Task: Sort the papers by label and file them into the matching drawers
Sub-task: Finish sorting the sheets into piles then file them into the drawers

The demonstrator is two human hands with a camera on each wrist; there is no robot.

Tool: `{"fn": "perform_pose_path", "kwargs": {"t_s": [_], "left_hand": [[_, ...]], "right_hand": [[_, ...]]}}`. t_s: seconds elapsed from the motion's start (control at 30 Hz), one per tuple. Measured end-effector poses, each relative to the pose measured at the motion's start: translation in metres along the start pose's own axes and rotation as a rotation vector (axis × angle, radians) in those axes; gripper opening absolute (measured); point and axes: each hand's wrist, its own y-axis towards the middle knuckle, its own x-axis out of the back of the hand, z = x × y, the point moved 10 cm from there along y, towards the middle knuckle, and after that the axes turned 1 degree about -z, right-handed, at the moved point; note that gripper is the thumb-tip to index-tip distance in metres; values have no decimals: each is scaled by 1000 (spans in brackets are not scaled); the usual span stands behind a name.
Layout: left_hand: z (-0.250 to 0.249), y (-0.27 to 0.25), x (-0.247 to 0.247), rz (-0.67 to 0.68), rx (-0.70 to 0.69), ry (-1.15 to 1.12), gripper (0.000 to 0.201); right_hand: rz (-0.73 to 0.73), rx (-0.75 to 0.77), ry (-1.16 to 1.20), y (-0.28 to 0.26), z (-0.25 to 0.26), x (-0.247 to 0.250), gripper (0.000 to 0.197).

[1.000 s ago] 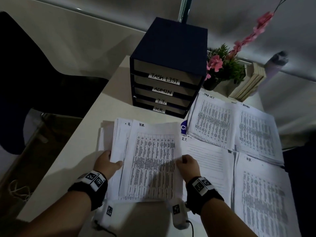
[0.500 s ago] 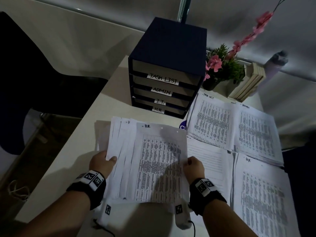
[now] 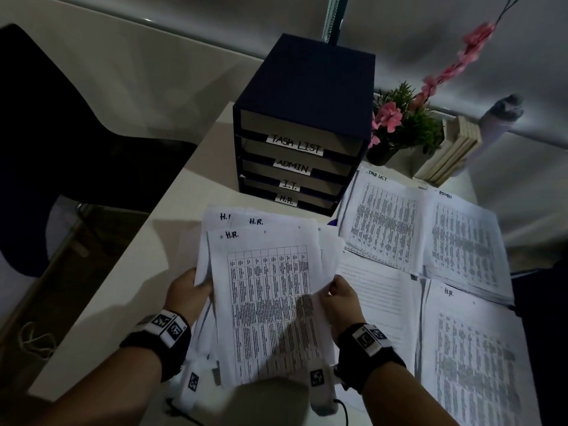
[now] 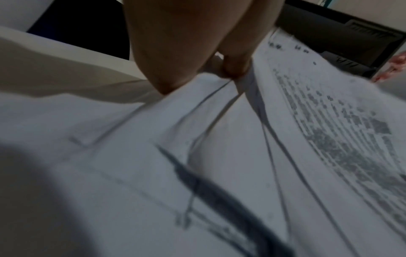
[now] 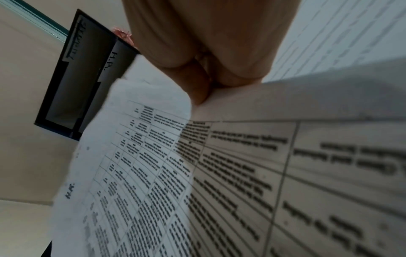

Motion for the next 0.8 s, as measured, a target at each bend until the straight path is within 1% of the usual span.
{"fn": "perform_pose_path", "kwargs": {"t_s": [0.07,0.13,0.23,0.27,0.33,0.37,0.4,0.47,0.57,0.6,0.63,0.7,0.77,0.8], "left_hand": [[5,2,-1,-21,35,-46,21],[8,3,-2,-21,73,-75,26],[6,-2,-8,37,102,-136,45],[2,-5,-11,60,88,-130,46],[-17,-14,-19,102,-10,-41,33],[-29,-19,-22,112,-78,7,34],[-40,-23,-24,112,-134,31,39],[-62,-28,-23,94,-203,11,44],[-94,-32,-16,52,-250,-115,47],[-107,-35,-15,56,-288,-179,44],[-118,-37,-12,58,-336,-247,39],[-137,-39,-5,48,-433,-372,33],[-146,-46,4,1,-482,-423,36],[-146,-46,6,-10,-495,-451,44]], "right_hand": [[7,-32,87,-7,5,-1,14],[34,-72,165,-11,6,-1,18],[54,-79,182,-12,6,-2,26],[42,-65,166,-11,5,-2,26],[37,-33,137,-6,4,-6,17],[49,-10,137,-5,5,-10,11],[55,12,135,-6,11,-13,11],[75,60,131,-9,30,-13,25],[100,134,229,-16,67,-5,39],[95,161,266,-17,79,-1,38],[84,210,299,-18,92,4,32],[68,316,345,-24,119,10,32],[80,403,374,-32,133,9,29],[88,435,381,-35,133,8,31]]}}
